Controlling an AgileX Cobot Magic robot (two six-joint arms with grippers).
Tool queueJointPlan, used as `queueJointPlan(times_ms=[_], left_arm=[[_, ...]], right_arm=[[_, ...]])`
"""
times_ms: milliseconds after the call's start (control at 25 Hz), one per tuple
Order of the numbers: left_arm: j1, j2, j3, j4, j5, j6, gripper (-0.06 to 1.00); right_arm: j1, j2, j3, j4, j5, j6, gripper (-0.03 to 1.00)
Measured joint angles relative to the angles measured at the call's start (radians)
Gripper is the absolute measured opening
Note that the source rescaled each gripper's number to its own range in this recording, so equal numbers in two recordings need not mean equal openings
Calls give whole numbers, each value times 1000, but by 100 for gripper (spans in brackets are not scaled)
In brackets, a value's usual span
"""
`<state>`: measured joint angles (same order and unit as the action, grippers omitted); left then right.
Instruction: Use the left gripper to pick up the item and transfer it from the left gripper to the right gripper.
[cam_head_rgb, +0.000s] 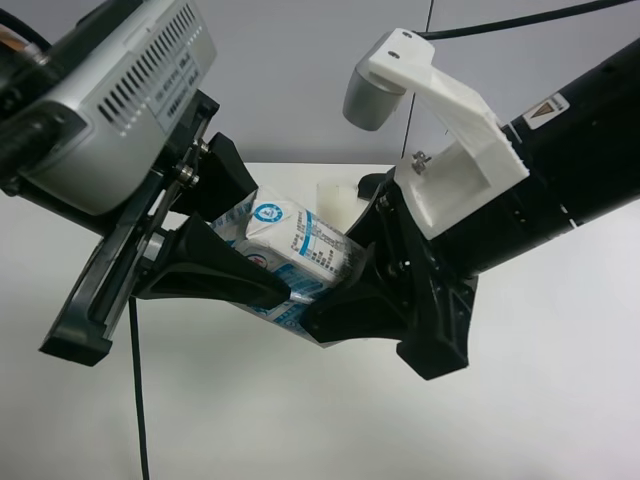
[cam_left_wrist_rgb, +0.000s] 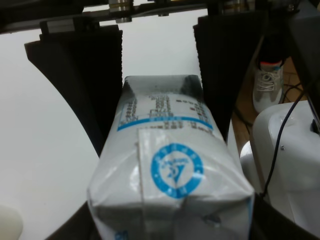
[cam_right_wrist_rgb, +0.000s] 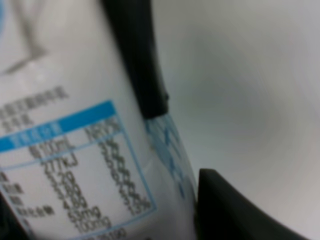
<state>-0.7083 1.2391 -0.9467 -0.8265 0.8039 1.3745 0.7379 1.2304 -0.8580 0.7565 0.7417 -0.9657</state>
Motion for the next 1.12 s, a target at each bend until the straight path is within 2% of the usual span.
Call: queueJointPlan(times_ms=[320, 360, 400, 440, 480, 520, 560, 720, 1120], left_arm=[[0, 0, 0, 0, -1, -3, 3], [0, 0, 0, 1, -9, -3, 12], [0, -1, 0, 0, -23, -6, 31], [0, -1, 0, -1, -28, -11, 55], [0, -1, 0, -4, -27, -14, 72], [0, -1, 0, -7, -27, -15, 85], [0, -1, 0, -8, -28, -18, 92], [0, -2, 0, -9, -28, -21, 99], [0, -107, 0, 5, -44, -28, 99]], right_arm=[[0, 0, -1, 0, 1, -5, 17], [0, 0, -1, 0, 3, -5, 15], [0, 1, -1, -5, 11, -5, 6], [0, 2, -1, -11, 14, -1, 0], [0, 6, -1, -16, 16, 1, 0], [0, 7, -1, -16, 15, 2, 0], [0, 7, -1, -18, 15, 2, 0], [0, 7, -1, -18, 15, 2, 0], [0, 7, -1, -18, 16, 2, 0]])
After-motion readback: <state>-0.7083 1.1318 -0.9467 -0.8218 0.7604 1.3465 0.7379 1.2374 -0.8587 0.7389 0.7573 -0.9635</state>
